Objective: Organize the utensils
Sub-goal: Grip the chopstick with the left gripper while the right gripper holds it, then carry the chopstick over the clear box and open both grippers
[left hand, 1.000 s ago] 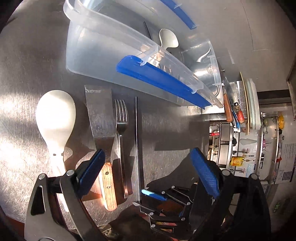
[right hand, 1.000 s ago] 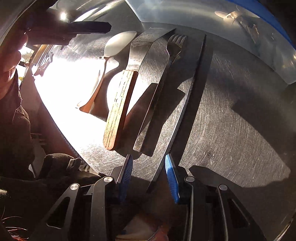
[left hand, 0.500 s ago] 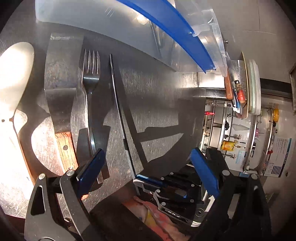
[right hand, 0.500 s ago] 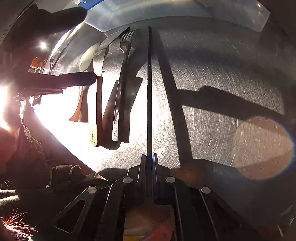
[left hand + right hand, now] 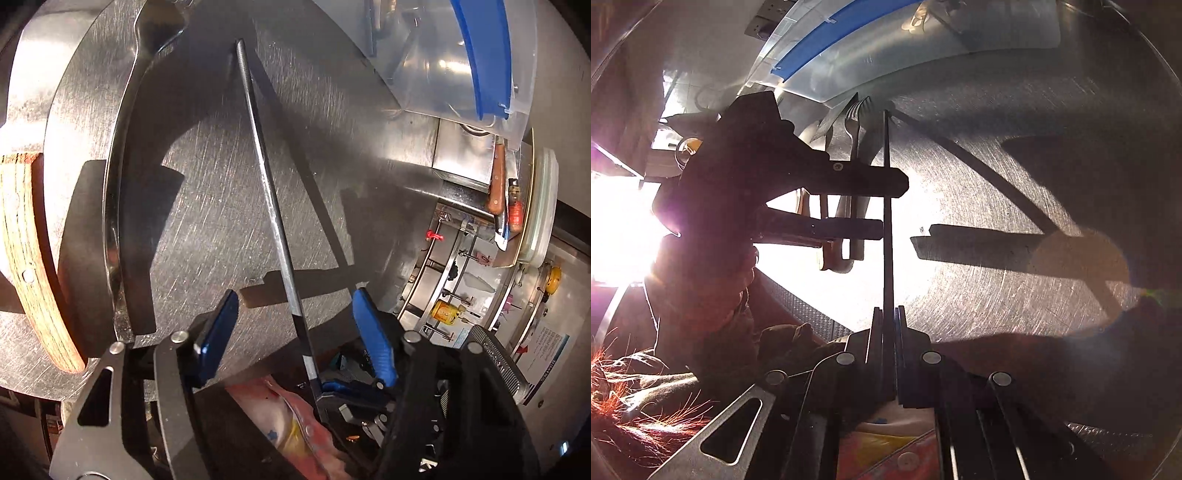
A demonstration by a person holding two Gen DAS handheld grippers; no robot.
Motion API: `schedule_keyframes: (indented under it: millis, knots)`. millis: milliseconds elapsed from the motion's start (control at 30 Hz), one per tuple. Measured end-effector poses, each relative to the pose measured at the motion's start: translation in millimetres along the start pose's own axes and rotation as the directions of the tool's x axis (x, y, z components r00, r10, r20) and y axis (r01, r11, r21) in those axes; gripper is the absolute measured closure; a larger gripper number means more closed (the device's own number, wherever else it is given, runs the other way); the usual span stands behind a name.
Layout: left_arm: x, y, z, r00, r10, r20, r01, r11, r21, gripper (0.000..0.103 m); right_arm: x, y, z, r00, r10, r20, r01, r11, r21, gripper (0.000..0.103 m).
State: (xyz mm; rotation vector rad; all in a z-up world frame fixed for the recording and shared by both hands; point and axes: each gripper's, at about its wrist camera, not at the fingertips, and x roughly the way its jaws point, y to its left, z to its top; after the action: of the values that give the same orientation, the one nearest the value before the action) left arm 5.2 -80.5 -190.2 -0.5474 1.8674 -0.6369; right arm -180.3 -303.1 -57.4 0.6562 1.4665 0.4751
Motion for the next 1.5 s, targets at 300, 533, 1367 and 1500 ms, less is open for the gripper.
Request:
schedule_keyframes:
  millis: [300,533,1367,1500]
  knots:
    - [-0.6,-4.8,-3.5,0.999,-0.018,0.05,0.019,1.0,-0.016,0.099,-2.5,11.1,-2.1,1.0,0.003,0.011,-0.003,1.0,-0.027,0.102]
    - [-18.7,-32.1,-2.6,0.997,-0.031,0.077,0.024,0.996,0.086,0.099,-19.5,36.8,5.4,0.99,-0.112,0.09,0.126,0.978,-0.166,0.084]
    - [-138.1,-193.8,21.0,0.974,-0.073,0.213,-0.05,0.854,0.518,0.098,-100.4,102.9,100.0,0.958,-0.07,0.28,0.173,0.915,-0.365,0.096]
    - [-164.6,-236.0,77.6,0.957,-0.034,0.287,-0.125,0.845,0.519,0.098,-115.3,110.6,173.5,0.939,-0.093,0.331,0.214,0.912,-0.35,0.095]
